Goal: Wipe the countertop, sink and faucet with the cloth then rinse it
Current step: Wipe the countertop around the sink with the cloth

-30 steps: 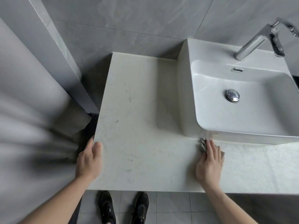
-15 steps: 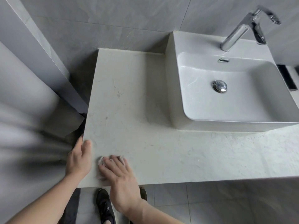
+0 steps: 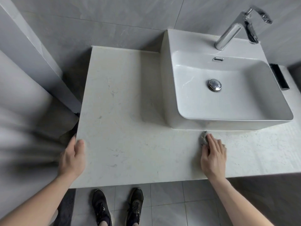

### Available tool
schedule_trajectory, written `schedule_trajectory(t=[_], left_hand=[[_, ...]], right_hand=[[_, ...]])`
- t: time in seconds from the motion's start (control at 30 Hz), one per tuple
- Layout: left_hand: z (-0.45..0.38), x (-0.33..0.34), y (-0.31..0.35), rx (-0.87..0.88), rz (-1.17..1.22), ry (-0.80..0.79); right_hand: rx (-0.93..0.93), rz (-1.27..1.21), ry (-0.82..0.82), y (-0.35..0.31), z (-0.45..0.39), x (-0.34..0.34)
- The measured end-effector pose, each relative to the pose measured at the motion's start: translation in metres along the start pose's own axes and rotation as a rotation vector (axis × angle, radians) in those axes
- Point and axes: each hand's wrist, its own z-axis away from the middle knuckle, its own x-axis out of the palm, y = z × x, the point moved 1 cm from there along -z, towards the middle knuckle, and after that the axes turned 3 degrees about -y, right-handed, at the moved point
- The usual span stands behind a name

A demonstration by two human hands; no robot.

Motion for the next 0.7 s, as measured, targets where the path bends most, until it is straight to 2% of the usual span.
schedule_trajectory(t=[0.1, 0.17, 0.23, 0.3, 0.53, 0.6, 0.7], left_hand=[[-0.001, 0.001, -0.002, -0.007, -0.013, -0.001], [-0.002, 0.001, -0.003, -0.026, -0.016, -0.003], [-0.002, 0.001, -0.003, -0.046, -0.02, -0.006], [-0.001, 0.001, -0.002, -0.043, -0.016, -0.008], [-0.003, 0.0, -0.006, -0.019, -0.008, -0.003], [-0.004, 0.0, -0.007, -0.006, -0.005, -0.009], [-0.006, 0.0, -0.01, -0.008, 0.007, -0.016]], right_hand=[[0.13, 0.084, -0.052, 0.011, 0.004, 0.005], [0.202, 0.067, -0.054, -0.008, 0.01, 0.015], [0.19, 0.056, -0.074, -0.036, 0.023, 0.027], [0.063, 0.043, -0.12, -0.07, 0.046, 0.044], [-0.623, -0.103, -0.448, -0.22, 0.151, 0.115], [-0.703, -0.089, -0.47, -0.24, 0.165, 0.127], [-0.721, -0.145, -0.501, -0.237, 0.158, 0.125]])
